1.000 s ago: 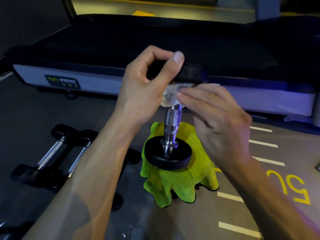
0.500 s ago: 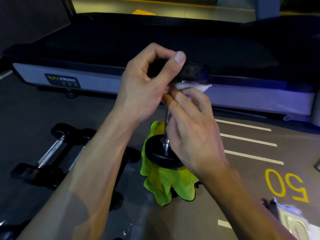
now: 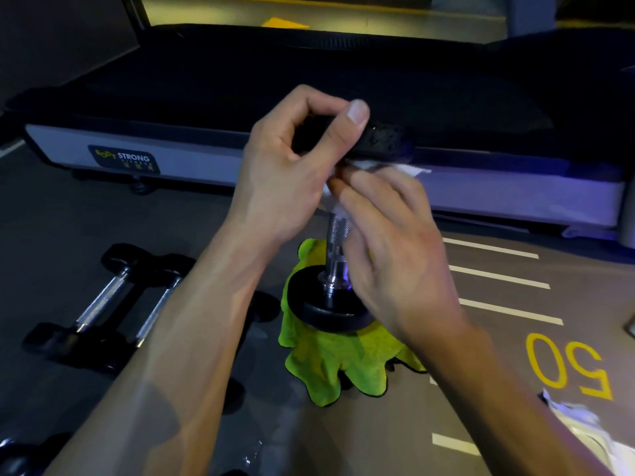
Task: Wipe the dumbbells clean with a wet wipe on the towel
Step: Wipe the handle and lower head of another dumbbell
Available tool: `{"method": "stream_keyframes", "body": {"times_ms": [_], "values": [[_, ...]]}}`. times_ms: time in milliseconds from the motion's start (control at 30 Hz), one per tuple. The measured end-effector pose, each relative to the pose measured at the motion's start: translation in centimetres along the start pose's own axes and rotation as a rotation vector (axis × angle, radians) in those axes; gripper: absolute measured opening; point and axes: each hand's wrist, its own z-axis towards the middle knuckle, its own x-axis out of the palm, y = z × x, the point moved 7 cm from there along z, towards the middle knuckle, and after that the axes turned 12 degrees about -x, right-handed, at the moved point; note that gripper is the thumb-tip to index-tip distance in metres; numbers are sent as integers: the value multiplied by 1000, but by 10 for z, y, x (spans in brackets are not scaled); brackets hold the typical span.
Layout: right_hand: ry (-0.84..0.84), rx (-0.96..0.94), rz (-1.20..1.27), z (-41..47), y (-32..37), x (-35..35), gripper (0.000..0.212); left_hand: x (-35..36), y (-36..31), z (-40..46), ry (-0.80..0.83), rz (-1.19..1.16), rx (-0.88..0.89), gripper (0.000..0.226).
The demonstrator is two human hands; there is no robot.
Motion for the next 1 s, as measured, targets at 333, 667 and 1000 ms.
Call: {"method": "stream_keyframes", "body": {"times_ms": [333,667,1000], "values": [[386,79,62,-39,41,28,37,3,-1,-2,4,-25,8,10],[147,313,337,-52,18,-1,26,-16,8,0,-59,-43,-31,13],[496,160,129,-27,57,40,35,-3,0,-4,27,-57,-1,9]]}}
